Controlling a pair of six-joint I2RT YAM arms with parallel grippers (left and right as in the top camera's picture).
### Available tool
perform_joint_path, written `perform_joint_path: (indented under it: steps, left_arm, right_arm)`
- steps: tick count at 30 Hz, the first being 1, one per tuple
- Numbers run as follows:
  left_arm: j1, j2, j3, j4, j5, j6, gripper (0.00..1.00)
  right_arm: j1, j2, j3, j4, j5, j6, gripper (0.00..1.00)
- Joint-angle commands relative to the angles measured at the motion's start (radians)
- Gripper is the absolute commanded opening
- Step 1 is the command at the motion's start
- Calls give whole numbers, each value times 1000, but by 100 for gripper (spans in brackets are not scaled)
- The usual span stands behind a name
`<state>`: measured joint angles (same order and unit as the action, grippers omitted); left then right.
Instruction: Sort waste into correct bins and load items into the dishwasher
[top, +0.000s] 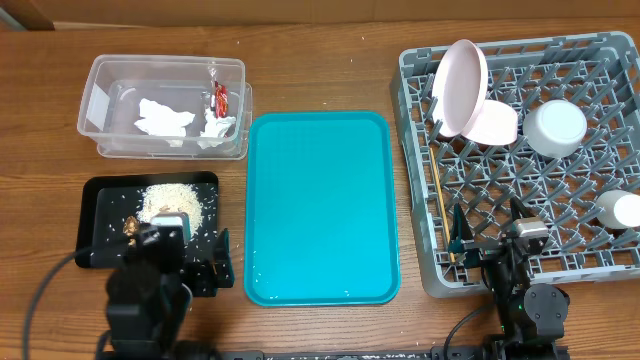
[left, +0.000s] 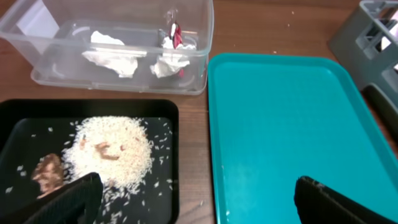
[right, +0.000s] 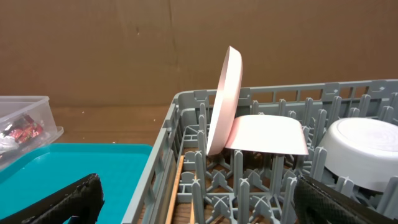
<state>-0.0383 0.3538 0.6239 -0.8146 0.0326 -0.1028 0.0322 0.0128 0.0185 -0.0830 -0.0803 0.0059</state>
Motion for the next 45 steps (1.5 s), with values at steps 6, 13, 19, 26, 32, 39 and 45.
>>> perform_joint_path:
  steps: [6,13,19,26,32,39,45]
  left_arm:
    - [2,-232,-353,367,-6,-17,100]
    - [2,-341,-522,658,-11,-6,100]
    - [-2,-350,-620,822,-14,29,100]
    - [-2,-350,-619,738,-14,29,100]
    - [-2,-349,-619,738,-14,29,100]
    - [-2,-349,-619,738,-14,29,100]
    - [-2,-349,-619,738,-14,29,100]
  right_arm:
    - [-6,-10,-11,6,-3,-3,100]
    - [-6,-10,-11,6,-3,-3,100]
    - [-6,-10,-11,6,-3,-3,100]
    - [-6,-10,-11,6,-3,-3,100]
    - [-6,-10,-11,6,-3,-3,100]
    - [-6,-10,-11,6,-3,-3,100]
    - [-6,-10,-11,6,-3,-3,100]
